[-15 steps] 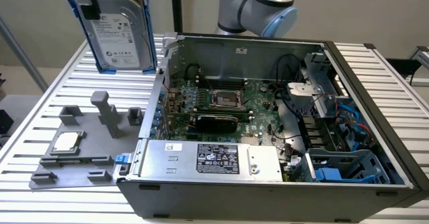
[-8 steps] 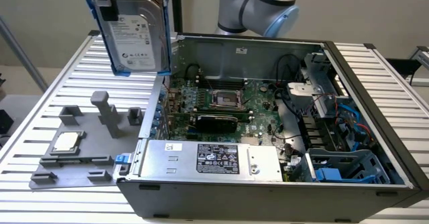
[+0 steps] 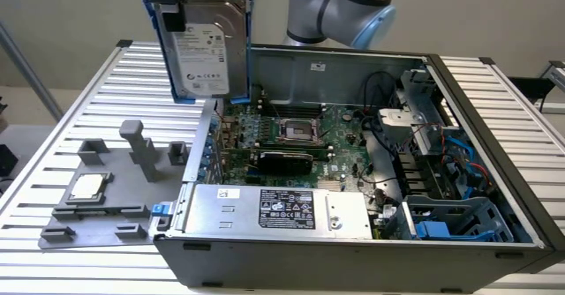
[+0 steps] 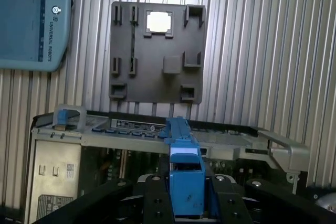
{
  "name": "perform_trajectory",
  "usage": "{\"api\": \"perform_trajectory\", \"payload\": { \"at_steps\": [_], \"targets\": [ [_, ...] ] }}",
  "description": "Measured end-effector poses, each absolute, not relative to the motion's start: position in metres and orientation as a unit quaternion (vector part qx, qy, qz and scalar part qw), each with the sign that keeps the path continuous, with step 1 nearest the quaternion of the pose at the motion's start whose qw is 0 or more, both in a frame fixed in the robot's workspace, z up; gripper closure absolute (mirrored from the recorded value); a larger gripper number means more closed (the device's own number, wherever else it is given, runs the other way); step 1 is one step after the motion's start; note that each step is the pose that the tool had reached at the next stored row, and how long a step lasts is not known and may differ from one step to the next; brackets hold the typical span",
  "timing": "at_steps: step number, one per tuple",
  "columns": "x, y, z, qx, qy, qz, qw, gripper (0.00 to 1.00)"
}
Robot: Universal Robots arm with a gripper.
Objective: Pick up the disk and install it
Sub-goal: 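Pick up the disk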
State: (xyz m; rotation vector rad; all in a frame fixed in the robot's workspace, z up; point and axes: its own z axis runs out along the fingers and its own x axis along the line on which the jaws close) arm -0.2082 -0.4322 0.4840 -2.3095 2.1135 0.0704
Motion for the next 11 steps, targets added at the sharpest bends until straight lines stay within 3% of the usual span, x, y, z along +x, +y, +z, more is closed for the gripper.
{"api": "perform_trajectory", "payload": {
  "at_steps": [11],
  "targets": [
    [-0.158, -0.449, 0.484, -0.738, 0.675, 0.023, 0.005, 0.67]
  ]
}}
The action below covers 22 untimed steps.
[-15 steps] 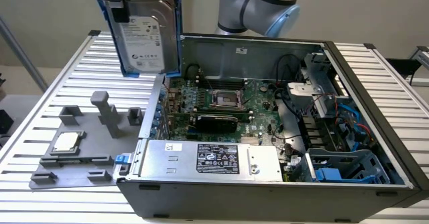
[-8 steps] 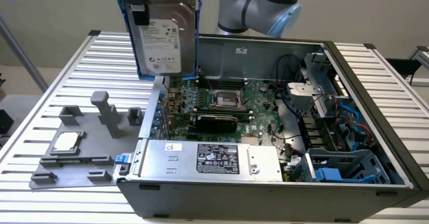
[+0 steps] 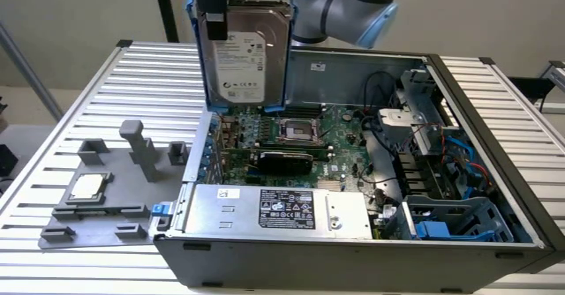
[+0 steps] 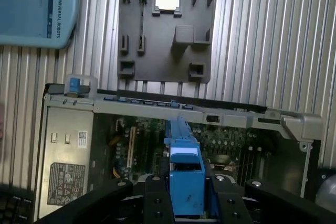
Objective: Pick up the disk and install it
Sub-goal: 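Pick up the disk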
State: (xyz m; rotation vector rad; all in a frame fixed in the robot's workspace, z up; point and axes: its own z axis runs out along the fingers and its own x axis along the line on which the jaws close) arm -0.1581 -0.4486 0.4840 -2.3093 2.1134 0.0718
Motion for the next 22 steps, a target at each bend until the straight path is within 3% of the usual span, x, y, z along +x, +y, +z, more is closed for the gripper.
{"api": "perform_trajectory", "payload": {
  "at_steps": [22],
  "targets": [
    [-0.06, -0.488, 0.484, -0.738, 0.675, 0.023, 0.005, 0.67]
  ]
}}
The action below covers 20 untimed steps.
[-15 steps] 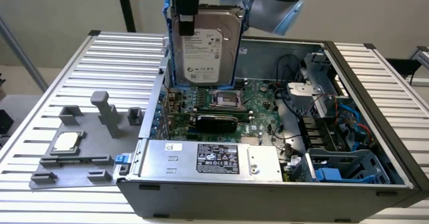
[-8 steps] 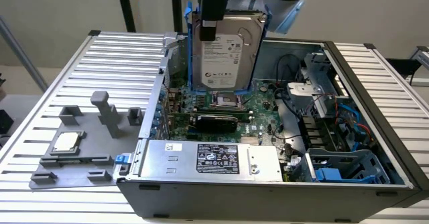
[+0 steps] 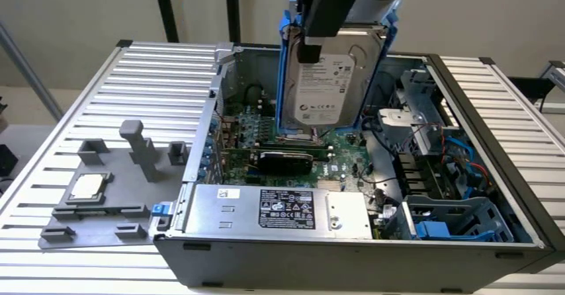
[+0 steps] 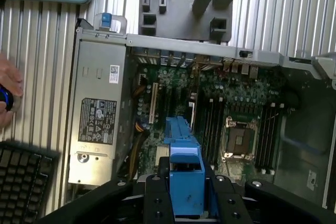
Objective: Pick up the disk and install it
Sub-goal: 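Pick up the disk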
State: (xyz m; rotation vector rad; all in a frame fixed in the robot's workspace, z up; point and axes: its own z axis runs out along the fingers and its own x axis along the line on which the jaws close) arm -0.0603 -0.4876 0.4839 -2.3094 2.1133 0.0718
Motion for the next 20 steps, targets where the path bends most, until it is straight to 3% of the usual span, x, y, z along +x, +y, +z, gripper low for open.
{"api": "perform_trajectory", "payload": {
  "at_steps": [20],
  "targets": [
    [0.012, -0.534, 0.482, -0.738, 0.675, 0.023, 0.005, 0.67]
  ]
}}
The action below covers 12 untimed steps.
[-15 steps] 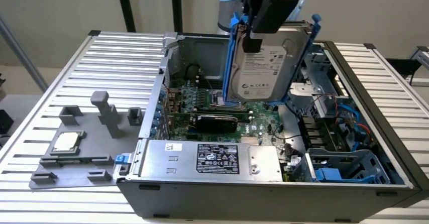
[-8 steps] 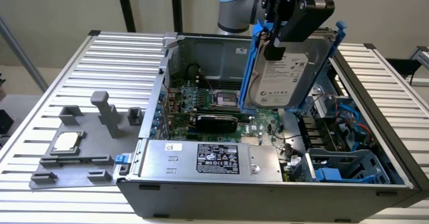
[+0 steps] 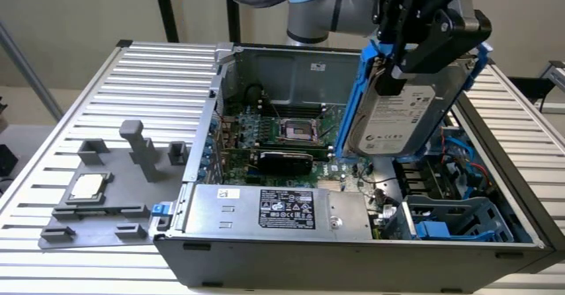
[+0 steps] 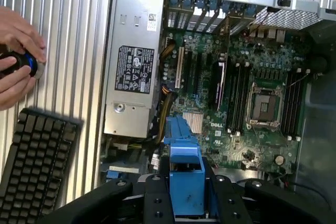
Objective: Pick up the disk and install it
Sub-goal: 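Pick up the disk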
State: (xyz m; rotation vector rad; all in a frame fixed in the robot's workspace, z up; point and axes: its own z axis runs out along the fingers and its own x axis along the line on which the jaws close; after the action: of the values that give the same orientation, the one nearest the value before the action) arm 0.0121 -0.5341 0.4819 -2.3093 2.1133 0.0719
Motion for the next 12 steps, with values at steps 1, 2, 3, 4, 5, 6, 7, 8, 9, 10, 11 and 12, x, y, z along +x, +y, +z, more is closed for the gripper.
{"api": "perform_trajectory", "payload": {
  "at_steps": [1, 2, 3, 4, 5, 6, 7, 8, 9, 10, 11, 12],
  "targets": [
    [0.015, -0.537, 0.482, -0.737, 0.675, 0.023, 0.005, 0.67],
    [0.018, -0.54, 0.482, -0.737, 0.675, 0.023, 0.005, 0.67],
    [0.022, -0.542, 0.481, -0.738, 0.675, 0.023, 0.005, 0.67],
    [0.025, -0.545, 0.481, -0.738, 0.675, 0.023, 0.005, 0.67],
    [0.028, -0.548, 0.481, -0.738, 0.675, 0.023, 0.005, 0.67],
    [0.031, -0.55, 0.481, -0.738, 0.675, 0.023, 0.005, 0.67],
    [0.033, -0.554, 0.481, -0.737, 0.675, 0.023, 0.005, 0.67],
    [0.035, -0.557, 0.481, -0.737, 0.675, 0.024, 0.005, 0.67],
    [0.038, -0.561, 0.48, -0.737, 0.675, 0.024, 0.004, 0.67],
    [0.04, -0.565, 0.48, -0.737, 0.675, 0.024, 0.004, 0.67],
    [0.042, -0.569, 0.48, -0.737, 0.675, 0.024, 0.004, 0.67],
    [0.044, -0.573, 0.48, -0.737, 0.675, 0.025, 0.004, 0.67]
  ]
}}
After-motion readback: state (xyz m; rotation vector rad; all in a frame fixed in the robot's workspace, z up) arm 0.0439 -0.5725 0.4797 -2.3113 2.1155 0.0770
